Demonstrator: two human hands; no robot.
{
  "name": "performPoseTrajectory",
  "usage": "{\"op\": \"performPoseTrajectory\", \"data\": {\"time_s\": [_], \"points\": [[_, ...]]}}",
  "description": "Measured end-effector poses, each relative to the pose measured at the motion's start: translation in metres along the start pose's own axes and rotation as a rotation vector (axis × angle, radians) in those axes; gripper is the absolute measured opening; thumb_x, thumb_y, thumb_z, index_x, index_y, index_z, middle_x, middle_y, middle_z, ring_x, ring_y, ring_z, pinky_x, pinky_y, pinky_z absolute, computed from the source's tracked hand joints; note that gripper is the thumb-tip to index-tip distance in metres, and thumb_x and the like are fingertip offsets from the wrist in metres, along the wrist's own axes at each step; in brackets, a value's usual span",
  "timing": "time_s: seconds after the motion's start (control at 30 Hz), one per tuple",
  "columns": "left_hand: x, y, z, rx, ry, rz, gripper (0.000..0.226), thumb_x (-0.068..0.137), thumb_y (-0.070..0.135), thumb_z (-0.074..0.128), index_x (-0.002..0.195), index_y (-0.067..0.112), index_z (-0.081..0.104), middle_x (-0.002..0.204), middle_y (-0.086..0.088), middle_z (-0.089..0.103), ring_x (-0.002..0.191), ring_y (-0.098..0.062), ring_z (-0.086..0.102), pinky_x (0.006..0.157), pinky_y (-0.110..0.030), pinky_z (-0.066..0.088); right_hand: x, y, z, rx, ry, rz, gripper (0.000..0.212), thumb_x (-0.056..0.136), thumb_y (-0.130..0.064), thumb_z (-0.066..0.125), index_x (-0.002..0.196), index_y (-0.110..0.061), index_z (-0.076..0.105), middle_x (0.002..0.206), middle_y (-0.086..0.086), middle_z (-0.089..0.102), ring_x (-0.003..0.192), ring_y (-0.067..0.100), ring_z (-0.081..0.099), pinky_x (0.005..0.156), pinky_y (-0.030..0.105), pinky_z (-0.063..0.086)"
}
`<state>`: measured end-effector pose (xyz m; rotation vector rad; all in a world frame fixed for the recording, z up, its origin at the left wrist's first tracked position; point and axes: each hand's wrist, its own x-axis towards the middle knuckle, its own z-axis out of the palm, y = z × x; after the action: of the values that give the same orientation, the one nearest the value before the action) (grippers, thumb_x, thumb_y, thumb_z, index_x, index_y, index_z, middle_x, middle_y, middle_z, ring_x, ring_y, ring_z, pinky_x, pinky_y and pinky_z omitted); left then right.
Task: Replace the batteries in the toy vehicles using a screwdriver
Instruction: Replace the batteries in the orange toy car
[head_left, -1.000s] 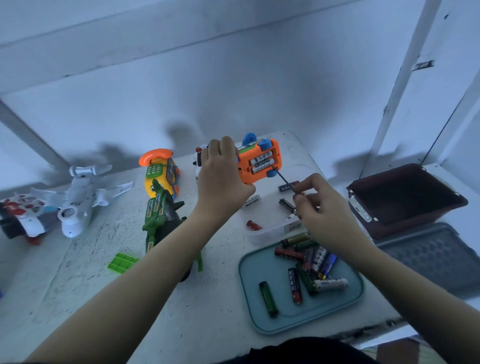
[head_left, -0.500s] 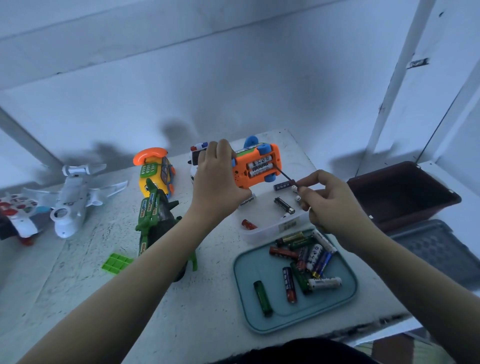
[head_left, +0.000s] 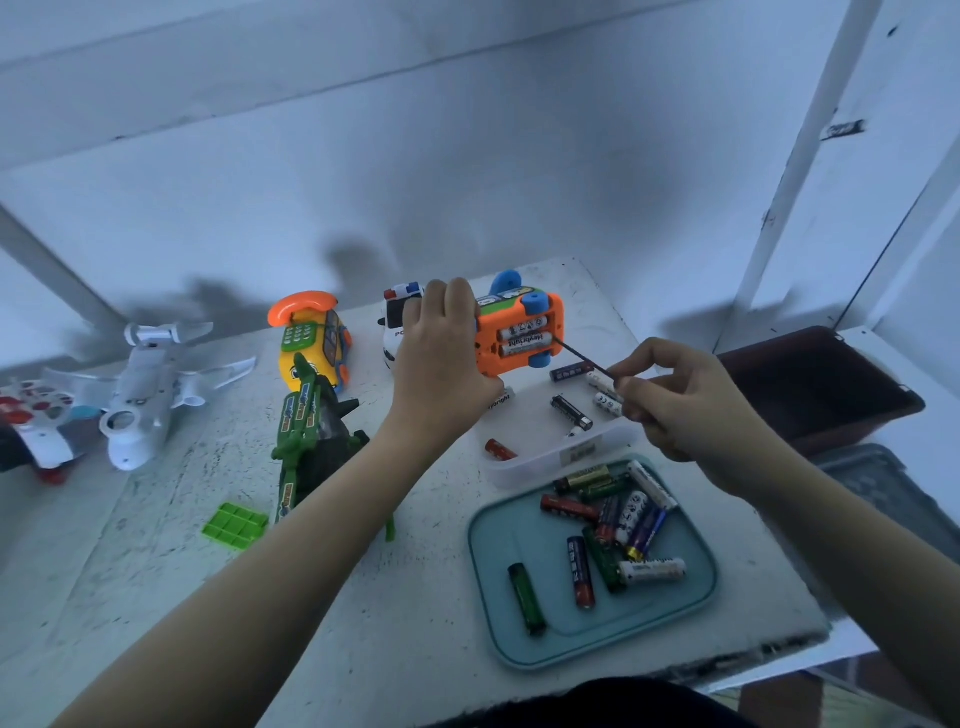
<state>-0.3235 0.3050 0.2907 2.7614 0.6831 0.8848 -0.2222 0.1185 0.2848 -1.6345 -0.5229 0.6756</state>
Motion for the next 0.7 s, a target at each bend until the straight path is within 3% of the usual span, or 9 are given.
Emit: {"op": "performPoseTrajectory", "data": {"time_s": [0.17, 0.33, 0.57, 0.7], "points": [[-0.003, 0.000, 0.003, 0.024, -0.002, 0.015, 0.060, 0.054, 0.008, 0.085, 0.103, 0.000, 0.050, 0.104, -0.016, 0.052, 0.090, -0.021, 0.037, 0.064, -0.030, 0.033, -0.005, 0.002, -0.007, -0.132, -0.076, 0.060, 0.008, 0.093, -0.004, 0.054, 0.087, -0.006, 0.059, 0.051, 0.001, 0.047, 0.037, 0.010, 0.022, 0.037, 0.014, 0.019], [-0.005, 0.004, 0.005, 0.078, 0.034, 0.104, 0.065, 0.040, 0.000, 0.085, 0.097, -0.001, 0.053, 0.098, -0.020, 0.056, 0.086, -0.036, 0.054, 0.057, -0.028, 0.035, -0.014, -0.003, -0.008, -0.178, -0.170, 0.107, 0.006, 0.093, -0.004, 0.054, 0.089, -0.006, 0.059, 0.050, 0.000, 0.047, 0.036, 0.009, 0.024, 0.036, 0.013, 0.018], [-0.008, 0.005, -0.001, 0.003, 0.075, 0.036, 0.056, 0.048, 0.008, 0.080, 0.095, 0.004, 0.050, 0.096, -0.011, 0.051, 0.084, -0.019, 0.037, 0.052, -0.015, 0.020, -0.007, -0.010, -0.006, -0.097, 0.013, -0.077, 0.008, 0.093, -0.006, 0.054, 0.088, -0.009, 0.060, 0.049, 0.000, 0.047, 0.035, 0.010, 0.025, 0.036, 0.014, 0.022], [-0.012, 0.006, -0.005, -0.006, 0.085, 0.011, 0.056, 0.050, 0.013, 0.081, 0.096, 0.005, 0.049, 0.096, -0.008, 0.050, 0.083, -0.018, 0.037, 0.054, -0.014, 0.018, -0.002, -0.007, -0.002, -0.143, 0.068, -0.180, 0.012, 0.092, -0.011, 0.056, 0.083, -0.017, 0.061, 0.055, 0.011, 0.047, 0.040, 0.014, 0.026, 0.038, 0.017, 0.024]]}}
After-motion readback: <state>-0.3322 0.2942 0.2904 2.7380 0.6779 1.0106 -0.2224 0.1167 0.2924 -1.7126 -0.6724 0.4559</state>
